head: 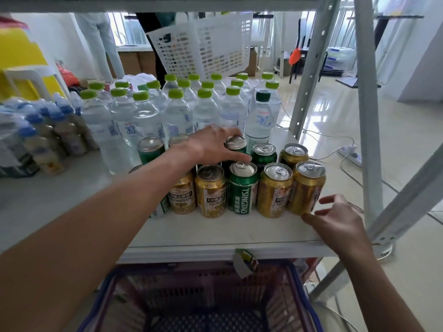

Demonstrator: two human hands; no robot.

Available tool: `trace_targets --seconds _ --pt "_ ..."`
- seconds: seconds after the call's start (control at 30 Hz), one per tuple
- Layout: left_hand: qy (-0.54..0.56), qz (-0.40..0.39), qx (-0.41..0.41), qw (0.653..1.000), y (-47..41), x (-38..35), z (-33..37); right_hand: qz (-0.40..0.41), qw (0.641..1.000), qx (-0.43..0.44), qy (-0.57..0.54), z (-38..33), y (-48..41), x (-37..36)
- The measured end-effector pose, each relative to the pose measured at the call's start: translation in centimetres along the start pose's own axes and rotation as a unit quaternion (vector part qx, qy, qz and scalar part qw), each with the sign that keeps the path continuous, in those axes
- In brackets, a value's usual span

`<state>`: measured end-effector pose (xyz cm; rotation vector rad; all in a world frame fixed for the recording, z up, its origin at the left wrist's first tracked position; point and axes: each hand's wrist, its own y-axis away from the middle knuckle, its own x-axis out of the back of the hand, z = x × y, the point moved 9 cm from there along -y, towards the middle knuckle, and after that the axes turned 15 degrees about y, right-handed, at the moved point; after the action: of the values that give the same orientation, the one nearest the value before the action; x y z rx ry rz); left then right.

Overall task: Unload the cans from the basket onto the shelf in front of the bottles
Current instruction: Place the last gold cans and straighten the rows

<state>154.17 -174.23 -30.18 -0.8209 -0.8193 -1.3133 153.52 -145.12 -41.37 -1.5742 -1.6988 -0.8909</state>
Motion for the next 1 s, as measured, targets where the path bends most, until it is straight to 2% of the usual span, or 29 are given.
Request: trace_targets --seconds 0.37,0.67,0.9,0.97,1.0 --pt "0.049 0.029 -0.028 0.998 -0.3 0.5 -0.2 -0.023 0.997 -0.028 0.061 0.4 -0.2 -1.3" --pt "0.064 0.101 -0.061 0.991 0.1 1.4 0.4 -0.023 0.995 -0.024 0.095 0.2 -0.2 -1.7" --pt "0.067 0.096 -0.045 0.992 0.3 2.2 0.1 -0.029 0.995 -0.013 0.096 0.1 -0.2 -1.8" --pt "0.058 0.134 -0.046 0.988 1.9 2.7 1.0 -0.035 0.995 0.003 0.089 -0.3 0.0 -1.9" --pt "0.043 0.18 -0.059 0.981 3.3 2.9 1.7 -0.033 0.995 0.011 0.09 -0.4 0.0 -1.9"
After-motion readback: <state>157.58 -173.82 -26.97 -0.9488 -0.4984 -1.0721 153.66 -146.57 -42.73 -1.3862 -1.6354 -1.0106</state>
